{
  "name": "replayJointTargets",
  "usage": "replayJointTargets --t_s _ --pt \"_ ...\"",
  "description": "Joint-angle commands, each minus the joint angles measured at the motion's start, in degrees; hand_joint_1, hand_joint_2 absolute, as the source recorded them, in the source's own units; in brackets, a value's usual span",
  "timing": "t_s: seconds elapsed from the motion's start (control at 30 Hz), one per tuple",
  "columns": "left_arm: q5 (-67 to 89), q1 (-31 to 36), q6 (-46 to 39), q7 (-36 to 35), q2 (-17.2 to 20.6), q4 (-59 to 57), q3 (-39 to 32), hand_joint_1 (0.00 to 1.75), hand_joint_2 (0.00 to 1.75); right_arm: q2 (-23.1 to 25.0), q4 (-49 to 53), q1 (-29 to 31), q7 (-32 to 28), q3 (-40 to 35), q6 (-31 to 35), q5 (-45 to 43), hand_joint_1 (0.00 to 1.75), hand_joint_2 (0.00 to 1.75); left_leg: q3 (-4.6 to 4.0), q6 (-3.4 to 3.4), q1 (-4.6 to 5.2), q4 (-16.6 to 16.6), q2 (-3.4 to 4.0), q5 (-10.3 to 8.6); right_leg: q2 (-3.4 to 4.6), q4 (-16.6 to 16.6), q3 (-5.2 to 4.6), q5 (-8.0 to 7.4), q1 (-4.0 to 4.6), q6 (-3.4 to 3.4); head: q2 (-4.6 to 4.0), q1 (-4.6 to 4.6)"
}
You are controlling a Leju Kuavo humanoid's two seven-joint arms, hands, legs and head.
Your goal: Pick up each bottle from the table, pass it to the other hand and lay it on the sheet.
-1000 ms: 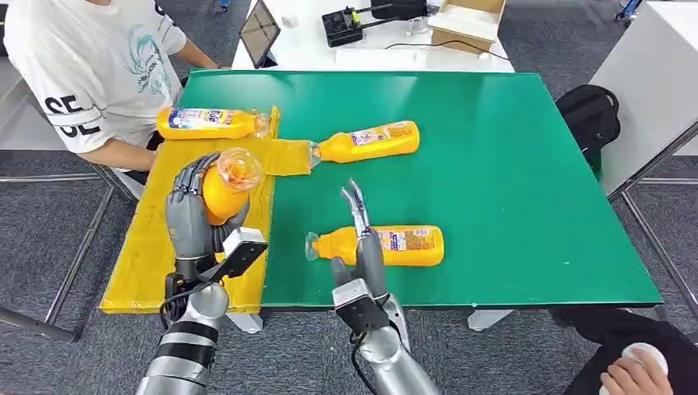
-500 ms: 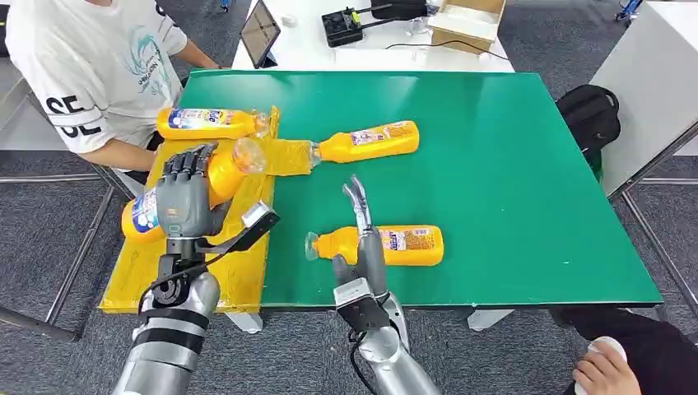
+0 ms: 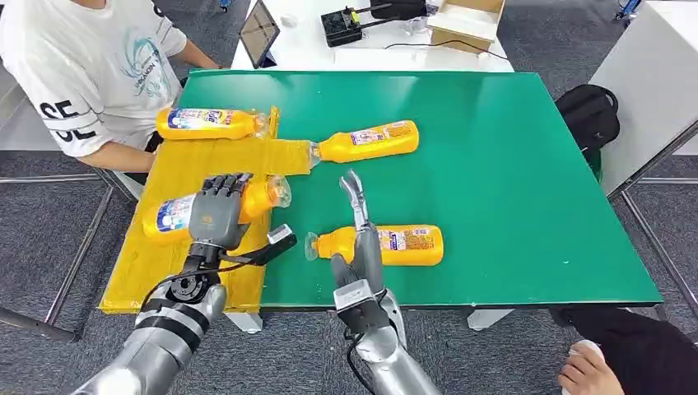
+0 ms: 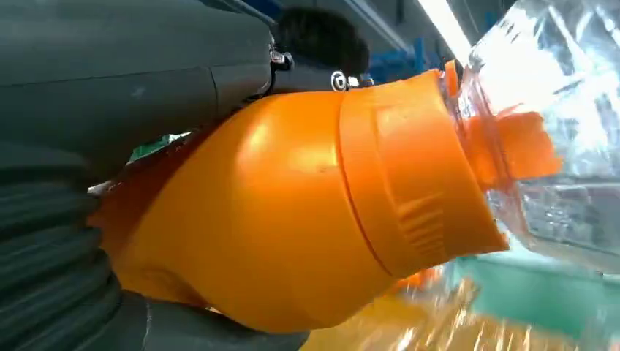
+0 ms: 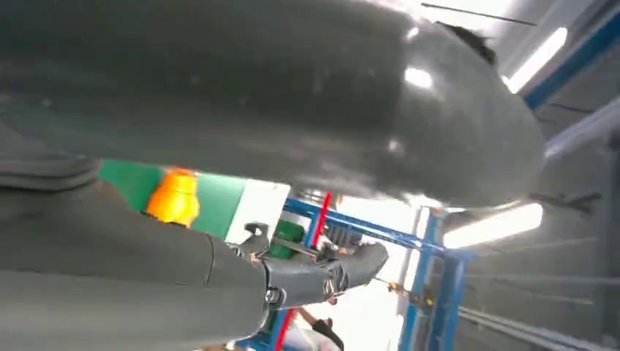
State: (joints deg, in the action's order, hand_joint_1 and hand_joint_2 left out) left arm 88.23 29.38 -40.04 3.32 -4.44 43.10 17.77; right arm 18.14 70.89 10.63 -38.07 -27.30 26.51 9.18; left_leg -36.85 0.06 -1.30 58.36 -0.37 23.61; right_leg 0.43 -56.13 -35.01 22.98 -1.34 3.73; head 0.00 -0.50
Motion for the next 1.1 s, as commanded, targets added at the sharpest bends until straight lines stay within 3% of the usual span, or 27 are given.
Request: replayJointTargets --t_s 0.03,0.2,0.23,0.4,0.57,0.67,0.7,0.73,0.83,0.87,0.93,0.97,1.0,1.1 --pt "1.71 6.16 0.04 1.59 1.10 -19.15 -5.40 1.75 1.75 -0.96 6.91 -1.68 -1.93 -2.68 0.38 -0.64 0.00 0.00 0.34 0.06 -0.02 -0.02 0.07 0.15 0.00 0.02 0.32 0.13 0.06 -0.17 0.00 0.00" --pt "1.75 9.02 0.04 -0.16 1.54 -27.25 -3.67 1.75 1.75 -0.54 5.90 -1.37 -1.93 -3.07 -0.43 -0.53 0.00 0.00 0.37 0.06 0.00 -0.04 0.06 0.14 -0.02 0.02 0.33 0.13 0.04 -0.19 0.00 0.00" --pt "1.77 9.93 1.17 -1.87 2.04 -29.26 -0.67 1.75 1.75 -0.48 5.64 -1.18 -1.93 -3.14 -0.70 -0.73 0.00 0.00 0.28 0.05 -0.02 -0.02 0.03 0.11 -0.04 0.02 0.26 0.11 0.05 -0.17 0.00 0.00" --pt "1.77 10.31 2.43 -2.77 2.33 -29.97 0.63 1.75 1.75 -0.44 5.02 -0.97 -1.93 -3.10 -1.02 -0.83 0.00 0.00 0.16 0.03 -0.03 -0.02 0.05 0.06 0.00 0.03 0.13 0.05 0.05 -0.12 0.00 0.00" --pt "1.19 10.17 2.69 -3.47 2.49 -30.08 0.09 1.75 1.75 -0.34 3.92 -0.82 -1.93 -3.15 -1.06 -0.65 0.00 0.00 0.70 0.10 -0.02 -0.06 0.18 0.29 0.05 0.03 0.63 0.25 0.09 -0.34 0.00 0.00" --pt "0.59 9.95 2.84 -2.76 2.34 -29.98 -0.96 1.75 1.75 -0.17 3.05 -0.79 -1.93 -3.07 -1.22 -0.64 0.00 0.00 0.39 0.06 -0.01 -0.07 0.15 0.14 0.08 0.06 0.35 0.10 0.05 -0.19 0.00 0.00" --pt "-0.92 9.82 3.03 -2.01 2.03 -29.88 -2.54 0.87 1.75 -0.06 2.61 -0.77 -1.93 -2.96 -1.34 -0.66 0.00 0.00 0.49 0.07 -0.01 -0.07 0.19 0.18 0.10 0.07 0.44 0.12 0.06 -0.22 0.00 0.00" --pt "-0.92 9.82 3.03 -2.01 2.03 -29.88 -2.54 0.10 1.75 -0.06 2.61 -0.77 -1.93 -2.96 -1.34 -0.66 0.00 0.00 0.28 0.05 0.00 -0.06 0.14 0.09 0.08 0.05 0.24 0.05 0.04 -0.14 0.00 0.00" --pt "-0.92 9.82 3.03 -2.01 2.03 -29.88 -2.54 0.10 1.75 -0.06 2.61 -0.77 -1.93 -2.96 -1.34 -0.66 0.00 0.00 0.32 0.05 -0.01 -0.06 0.13 0.10 0.07 0.06 0.28 0.07 0.04 -0.16 0.00 0.00" --pt "-0.92 9.82 3.03 -2.01 2.03 -29.88 -2.54 0.00 1.75 -0.06 2.61 -0.77 -1.93 -2.96 -1.34 -0.66 0.00 0.00 0.55 0.08 -0.01 -0.08 0.17 0.19 0.07 0.06 0.49 0.15 0.07 -0.26 0.00 0.00" --pt "-2.75 9.77 3.69 -0.57 1.67 -29.73 -4.42 0.00 1.75 0.14 1.78 -0.68 -1.93 -2.79 -1.50 -0.57 0.00 0.00 0.58 0.08 0.00 -0.10 0.20 0.20 0.10 0.08 0.51 0.14 0.06 -0.25 0.00 0.00" --pt "-3.60 9.70 3.66 0.00 1.50 -29.59 -5.54 0.00 0.00 0.25 1.59 -0.69 -1.93 -2.64 -1.62 -0.53 0.00 0.00 0.32 0.05 -0.01 -0.08 0.15 0.09 0.08 0.08 0.28 0.05 0.04 -0.14 0.00 0.00" --pt "-4.71 9.76 4.05 0.92 1.22 -29.50 -6.72 0.00 0.00 0.33 1.49 -0.74 -1.93 -2.48 -1.58 -0.47 0.00 0.00 0.62 0.09 -0.01 -0.11 0.21 0.21 0.10 0.10 0.55 0.15 0.07 -0.26 0.00 0.00" --pt "-6.32 9.83 5.20 3.07 0.94 -29.29 -8.42 0.00 0.00 0.51 0.84 -0.70 -1.93 -1.82 -1.87 -0.78 0.00 0.00 0.41 0.06 0.01 -0.09 0.11 0.11 0.05 0.07 0.38 0.09 0.03 -0.17 0.00 0.00"
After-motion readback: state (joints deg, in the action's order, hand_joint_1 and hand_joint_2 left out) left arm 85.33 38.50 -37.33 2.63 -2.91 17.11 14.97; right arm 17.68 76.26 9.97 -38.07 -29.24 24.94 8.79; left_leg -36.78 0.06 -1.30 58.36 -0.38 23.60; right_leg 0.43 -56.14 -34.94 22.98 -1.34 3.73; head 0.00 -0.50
